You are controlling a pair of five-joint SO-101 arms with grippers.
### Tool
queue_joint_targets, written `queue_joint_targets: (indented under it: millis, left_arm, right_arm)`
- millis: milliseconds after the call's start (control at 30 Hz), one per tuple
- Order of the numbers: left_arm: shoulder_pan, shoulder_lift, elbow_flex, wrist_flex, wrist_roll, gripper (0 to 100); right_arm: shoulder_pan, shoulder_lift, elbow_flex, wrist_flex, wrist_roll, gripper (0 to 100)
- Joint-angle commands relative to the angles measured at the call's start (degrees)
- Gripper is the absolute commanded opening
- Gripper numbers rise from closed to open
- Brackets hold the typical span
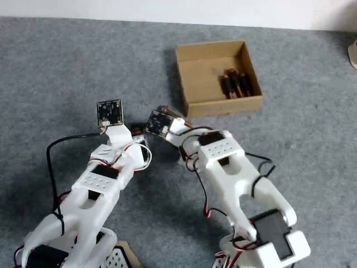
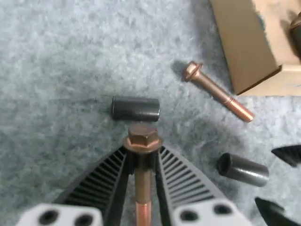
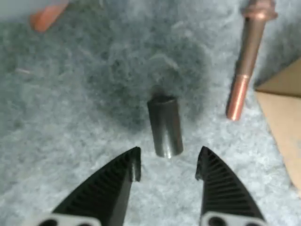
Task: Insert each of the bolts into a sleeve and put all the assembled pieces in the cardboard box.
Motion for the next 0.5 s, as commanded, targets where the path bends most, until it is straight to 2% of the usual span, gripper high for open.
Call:
queue_joint_targets:
  millis: [0,467]
  left_arm:
    - [0.9,-1.9,-0.7,-1.1,-0.4,0]
    - [1.7,-1.9,-0.7,-1.1,-0.4,0]
  right_arm:
    - [-0.4,2.9,-5.1,0.1,0.9,19.8]
    - [-0.7,12.0,-8.1,0.1,6.5,19.8]
